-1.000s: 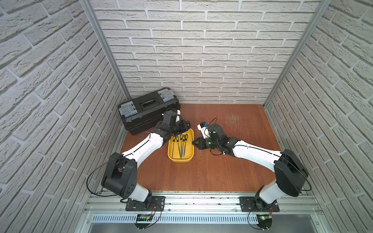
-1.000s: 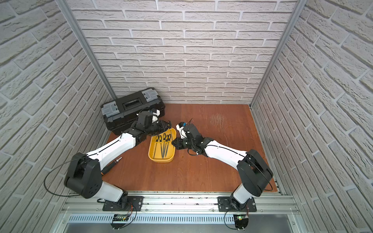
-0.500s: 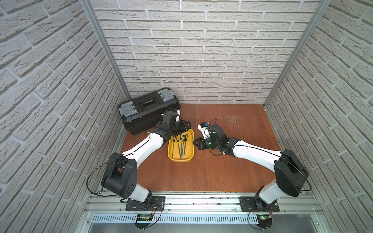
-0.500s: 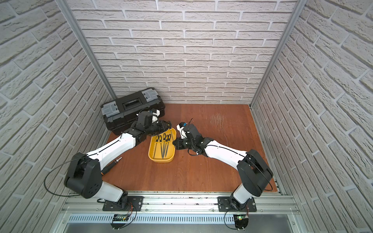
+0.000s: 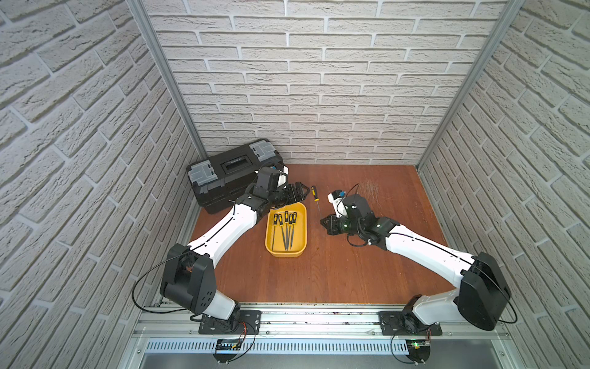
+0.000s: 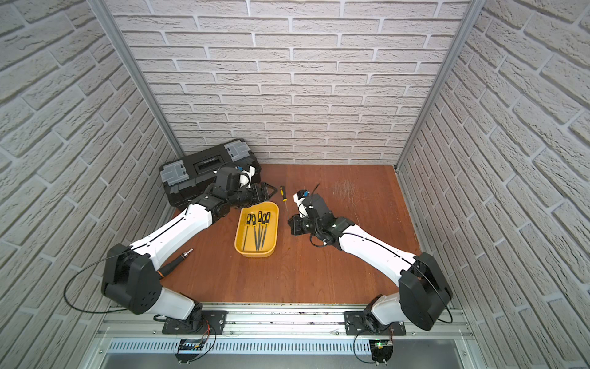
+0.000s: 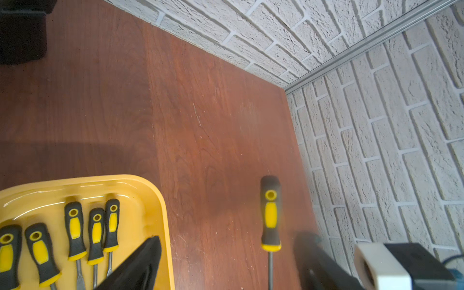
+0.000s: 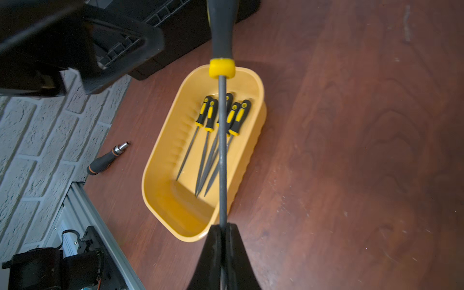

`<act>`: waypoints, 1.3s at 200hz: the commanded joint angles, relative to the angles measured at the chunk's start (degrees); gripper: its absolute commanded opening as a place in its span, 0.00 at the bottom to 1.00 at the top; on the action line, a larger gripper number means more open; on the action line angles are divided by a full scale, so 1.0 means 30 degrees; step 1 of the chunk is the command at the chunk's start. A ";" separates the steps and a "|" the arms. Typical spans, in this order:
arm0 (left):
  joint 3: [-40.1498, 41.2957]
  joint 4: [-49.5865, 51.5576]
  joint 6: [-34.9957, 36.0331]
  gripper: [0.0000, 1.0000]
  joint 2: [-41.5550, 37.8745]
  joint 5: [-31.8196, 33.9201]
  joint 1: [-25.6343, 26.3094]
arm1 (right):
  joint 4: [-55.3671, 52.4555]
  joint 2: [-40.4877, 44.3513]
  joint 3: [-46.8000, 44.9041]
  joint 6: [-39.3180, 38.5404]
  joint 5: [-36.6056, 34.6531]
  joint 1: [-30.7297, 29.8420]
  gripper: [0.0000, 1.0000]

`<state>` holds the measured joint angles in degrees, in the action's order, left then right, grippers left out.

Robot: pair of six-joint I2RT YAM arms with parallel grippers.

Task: Take the file tool out of the storage box
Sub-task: Place the file tool at the center of the board.

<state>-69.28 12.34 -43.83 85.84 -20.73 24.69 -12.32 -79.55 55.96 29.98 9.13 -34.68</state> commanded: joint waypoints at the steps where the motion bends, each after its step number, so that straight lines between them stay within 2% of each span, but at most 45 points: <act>1: -0.1017 0.2750 0.2033 0.93 -0.0107 0.0091 -0.0222 | -0.1699 0.1386 -0.1052 -0.1195 -0.1499 0.1031 0.03; 23: -0.1342 0.3940 0.2768 0.98 -0.0167 0.0315 -0.0231 | -0.3028 0.2732 -0.2008 -0.1931 -0.2330 0.2506 0.03; 48: -0.1269 0.4634 0.3236 0.99 -0.0160 0.0465 -0.0238 | -0.5504 0.3864 -0.2400 -0.2885 -0.5247 0.3755 0.03; 88: -0.0859 0.4530 0.3526 0.98 -0.0080 0.0071 -0.0231 | -0.6119 0.4428 -0.3224 -0.3568 -0.5565 0.5455 0.03; 161: 0.0213 0.4292 0.3972 0.99 -0.0449 0.0616 0.0236 | -0.5672 0.2549 -0.4061 -0.4610 -0.6284 0.7483 0.03; 227: 0.0738 0.5077 0.4793 0.99 -0.0535 0.1159 0.0359 | -0.5778 0.0149 -0.3127 -0.5496 -0.4453 0.8873 0.03; 260: 0.1009 0.5241 0.4886 0.98 -0.0539 0.1389 0.0355 | -0.5914 -0.1460 -0.2470 -0.5842 -0.4305 0.8980 0.03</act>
<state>-67.48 27.53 -30.55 85.67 -17.61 25.54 -30.83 -81.67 46.24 14.17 -5.08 -8.19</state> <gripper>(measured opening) 0.984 0.076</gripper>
